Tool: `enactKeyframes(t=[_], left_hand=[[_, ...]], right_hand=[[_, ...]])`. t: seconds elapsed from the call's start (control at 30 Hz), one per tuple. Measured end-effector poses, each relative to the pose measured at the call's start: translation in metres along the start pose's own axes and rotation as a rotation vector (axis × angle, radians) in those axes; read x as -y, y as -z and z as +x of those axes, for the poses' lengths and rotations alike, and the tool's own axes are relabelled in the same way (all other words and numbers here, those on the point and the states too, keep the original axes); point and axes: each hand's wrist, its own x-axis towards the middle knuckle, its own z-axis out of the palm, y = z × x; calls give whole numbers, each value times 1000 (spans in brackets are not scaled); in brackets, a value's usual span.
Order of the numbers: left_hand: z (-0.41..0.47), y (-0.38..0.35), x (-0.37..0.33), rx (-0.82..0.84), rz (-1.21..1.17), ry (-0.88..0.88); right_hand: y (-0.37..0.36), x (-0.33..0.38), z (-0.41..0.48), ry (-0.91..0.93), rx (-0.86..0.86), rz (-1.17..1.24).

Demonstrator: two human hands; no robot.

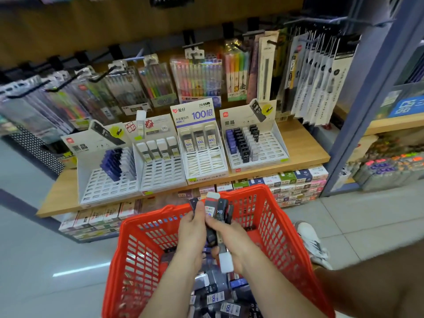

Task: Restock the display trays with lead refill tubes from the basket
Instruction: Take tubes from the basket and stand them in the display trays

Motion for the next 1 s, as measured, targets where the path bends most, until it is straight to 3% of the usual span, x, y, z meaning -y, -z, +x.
enactKeyframes(t=[0.27,0.5,0.7,0.8,1.0], left_hand=[[0,9,-18,137,-159,166],[9,16,-13,-15,-356,144],[20,38,-19,104,-246,113],[12,32,-22,140,-339,147],[14,22,-19,51,-498,156]], right_hand=[[-6,7,5,103,-40,-26],[-7,10,17,187,-135,-68],[5,40,9,212,9,-266],[0,37,7,173,67,-203],[-14,15,11,115,116,-211]])
